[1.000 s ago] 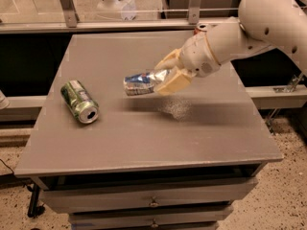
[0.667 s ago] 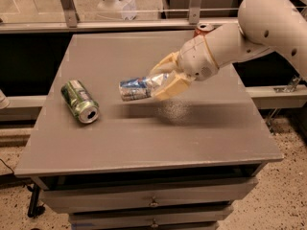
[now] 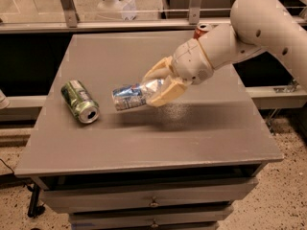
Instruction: Move redbull can near green can
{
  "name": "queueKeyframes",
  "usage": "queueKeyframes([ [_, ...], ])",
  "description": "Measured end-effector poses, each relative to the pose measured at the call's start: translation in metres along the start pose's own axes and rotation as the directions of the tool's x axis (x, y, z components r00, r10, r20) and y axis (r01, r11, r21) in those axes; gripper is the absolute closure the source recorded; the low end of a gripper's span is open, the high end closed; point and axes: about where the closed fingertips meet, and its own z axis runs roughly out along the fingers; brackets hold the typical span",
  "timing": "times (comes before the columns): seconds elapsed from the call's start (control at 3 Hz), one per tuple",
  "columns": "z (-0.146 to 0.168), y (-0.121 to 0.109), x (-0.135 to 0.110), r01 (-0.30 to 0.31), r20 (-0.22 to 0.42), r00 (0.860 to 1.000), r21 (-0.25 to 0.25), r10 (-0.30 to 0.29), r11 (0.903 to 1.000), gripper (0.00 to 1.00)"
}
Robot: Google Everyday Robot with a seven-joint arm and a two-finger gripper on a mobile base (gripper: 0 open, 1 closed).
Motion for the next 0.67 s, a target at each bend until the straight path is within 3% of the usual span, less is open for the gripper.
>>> queueKeyframes([
  [0.67,0.029,-0.003,0.016,-0.011,0.018,1.000,-0.072,0.012,0.9974,1.00],
])
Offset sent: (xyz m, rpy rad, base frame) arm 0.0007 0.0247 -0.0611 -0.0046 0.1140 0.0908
